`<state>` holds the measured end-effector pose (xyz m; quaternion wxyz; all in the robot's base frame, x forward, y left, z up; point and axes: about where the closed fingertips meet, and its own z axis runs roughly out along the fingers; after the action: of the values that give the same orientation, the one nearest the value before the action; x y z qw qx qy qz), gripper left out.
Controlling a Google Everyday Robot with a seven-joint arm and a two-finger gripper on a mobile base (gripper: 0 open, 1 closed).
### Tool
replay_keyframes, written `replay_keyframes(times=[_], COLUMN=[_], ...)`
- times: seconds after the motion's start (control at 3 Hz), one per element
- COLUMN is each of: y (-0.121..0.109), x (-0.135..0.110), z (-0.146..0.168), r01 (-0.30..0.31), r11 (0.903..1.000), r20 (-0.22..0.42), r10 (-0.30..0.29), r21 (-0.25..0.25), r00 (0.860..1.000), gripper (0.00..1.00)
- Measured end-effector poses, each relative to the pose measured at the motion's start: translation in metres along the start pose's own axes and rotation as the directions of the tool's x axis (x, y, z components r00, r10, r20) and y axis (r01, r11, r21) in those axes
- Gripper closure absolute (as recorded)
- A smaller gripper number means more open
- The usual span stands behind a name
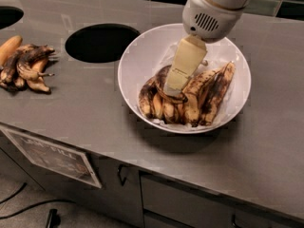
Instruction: Pick banana from white bowl
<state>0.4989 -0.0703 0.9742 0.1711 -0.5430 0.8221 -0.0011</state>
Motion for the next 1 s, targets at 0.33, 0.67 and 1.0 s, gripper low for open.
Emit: replay_keyframes(times=[0.33,0.67,1.0], y=[0.0038,0.0062,0.0079], x=[-0.0029,-0.0010,0.0007], z=[0.0023,0.0050,0.0118], r01=[0.007,0.000,-0.006], r11=[1.0000,0.9999,1.0000], r20=[0.010,0.031,0.040], r10=[-0.007,0.000,0.006], r21=[0.007,0.014,0.001], r00=[1.000,1.000,0.999], gripper=[0.00,0.00,0.00])
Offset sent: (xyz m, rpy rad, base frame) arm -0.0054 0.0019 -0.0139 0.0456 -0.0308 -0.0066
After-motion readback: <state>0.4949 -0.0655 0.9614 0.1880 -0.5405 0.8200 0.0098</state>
